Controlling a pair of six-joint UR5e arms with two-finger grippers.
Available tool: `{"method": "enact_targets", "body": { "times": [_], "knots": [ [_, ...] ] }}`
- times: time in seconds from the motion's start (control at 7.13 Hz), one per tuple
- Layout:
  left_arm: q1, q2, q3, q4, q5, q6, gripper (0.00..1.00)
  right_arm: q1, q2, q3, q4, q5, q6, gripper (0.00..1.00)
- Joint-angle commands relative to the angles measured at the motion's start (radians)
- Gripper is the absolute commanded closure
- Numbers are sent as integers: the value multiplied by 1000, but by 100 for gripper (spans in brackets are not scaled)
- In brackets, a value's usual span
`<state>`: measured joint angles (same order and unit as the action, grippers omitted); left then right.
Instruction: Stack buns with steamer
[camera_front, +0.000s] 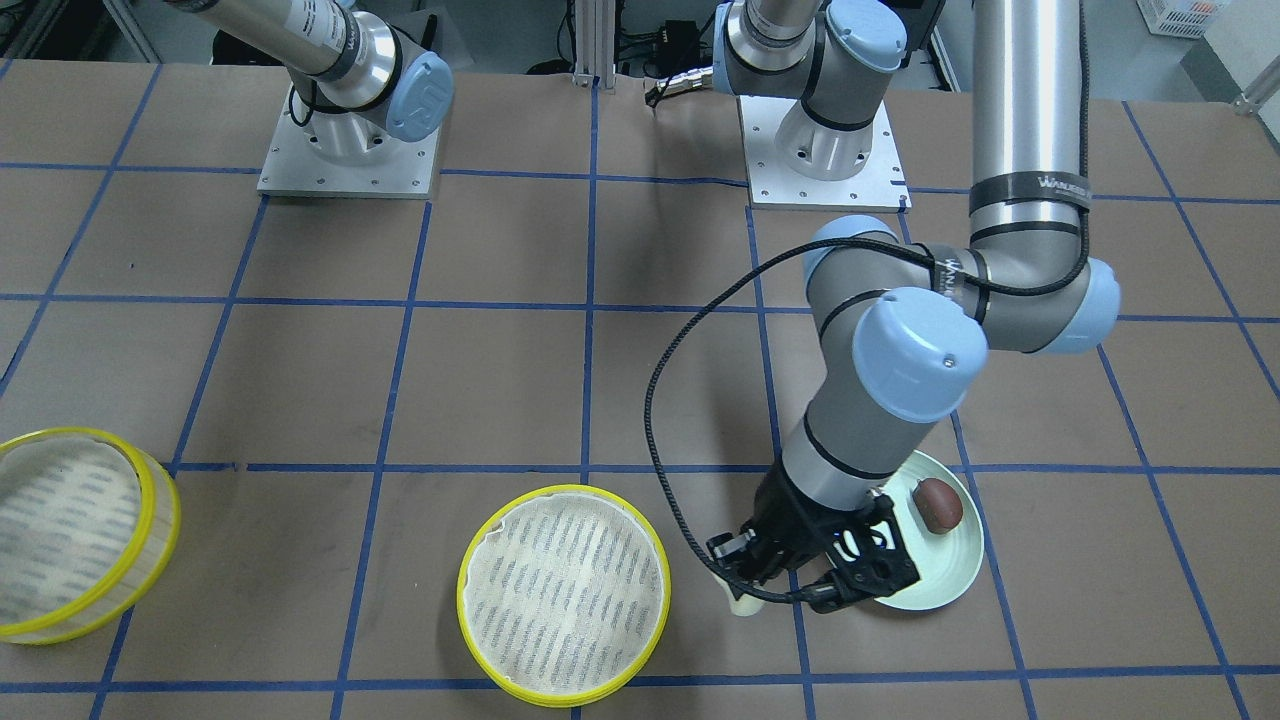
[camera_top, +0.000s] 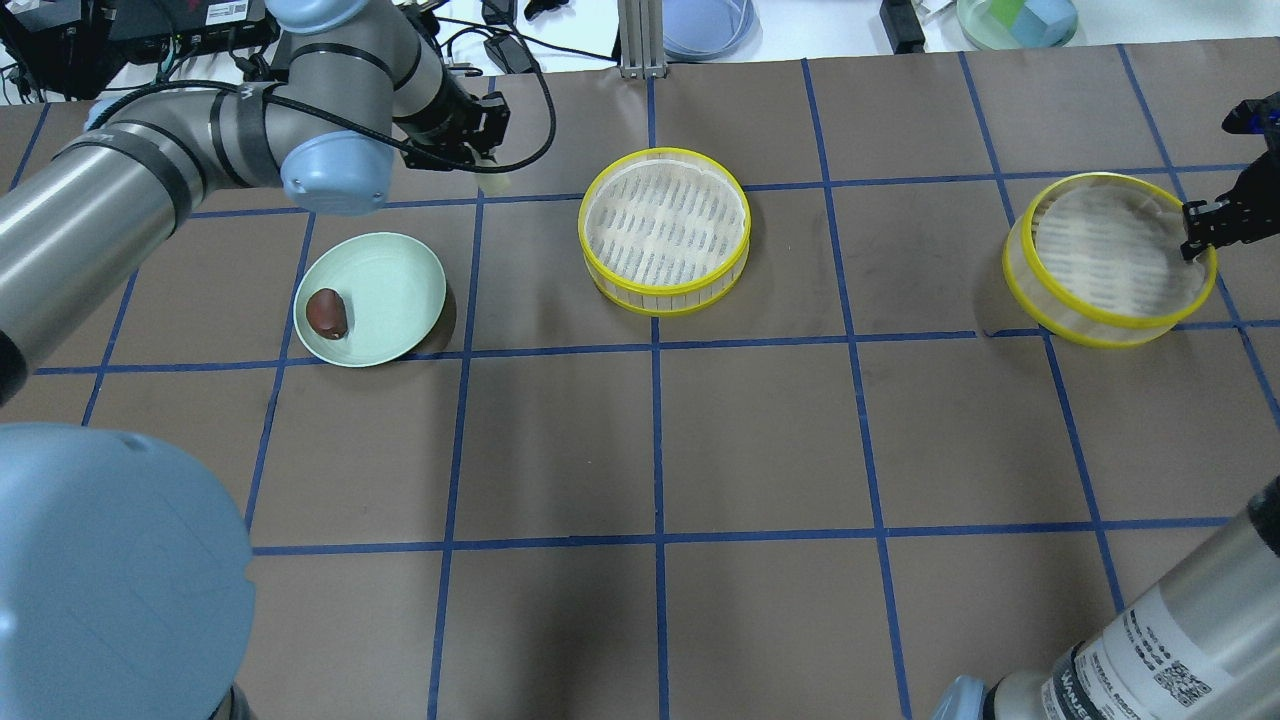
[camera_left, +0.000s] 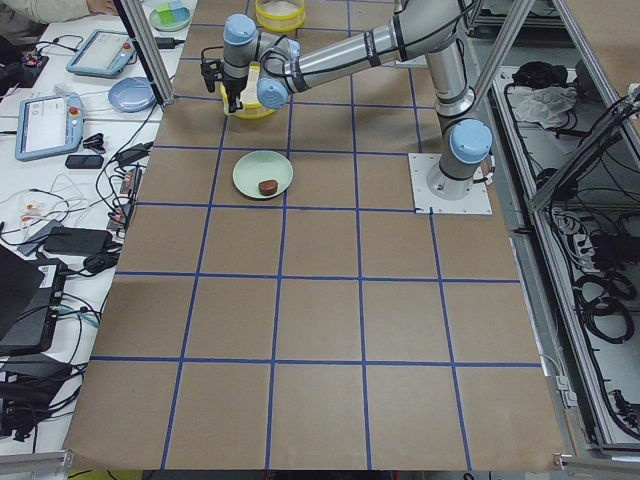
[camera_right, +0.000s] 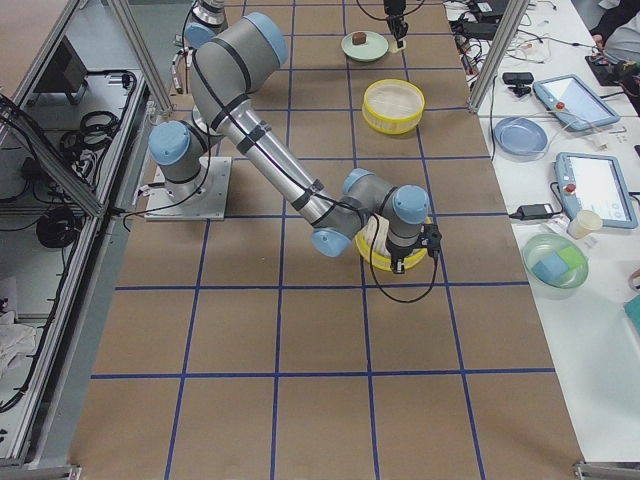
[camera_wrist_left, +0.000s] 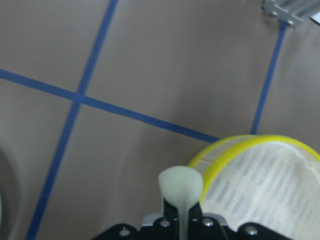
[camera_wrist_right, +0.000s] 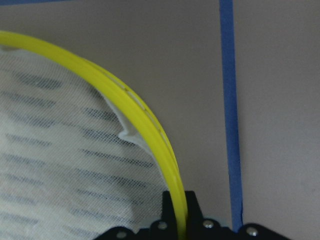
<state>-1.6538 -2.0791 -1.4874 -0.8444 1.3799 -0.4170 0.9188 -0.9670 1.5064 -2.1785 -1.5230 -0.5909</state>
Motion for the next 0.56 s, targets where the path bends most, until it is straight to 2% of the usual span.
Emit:
{"method": "enact_targets", "body": {
  "times": [0.0, 0.28, 0.42],
  "knots": [
    [-82, -15, -8, 10, -22, -3, 100, 0, -37, 2, 15, -3, 10, 97],
    [-87, -53, -8, 17, -24, 1, 100, 6, -82, 3, 81, -5, 25, 100],
    [-87, -74, -7, 28, -62, 0, 100, 14, -138, 5, 147, -11, 34, 100]
  ]
}}
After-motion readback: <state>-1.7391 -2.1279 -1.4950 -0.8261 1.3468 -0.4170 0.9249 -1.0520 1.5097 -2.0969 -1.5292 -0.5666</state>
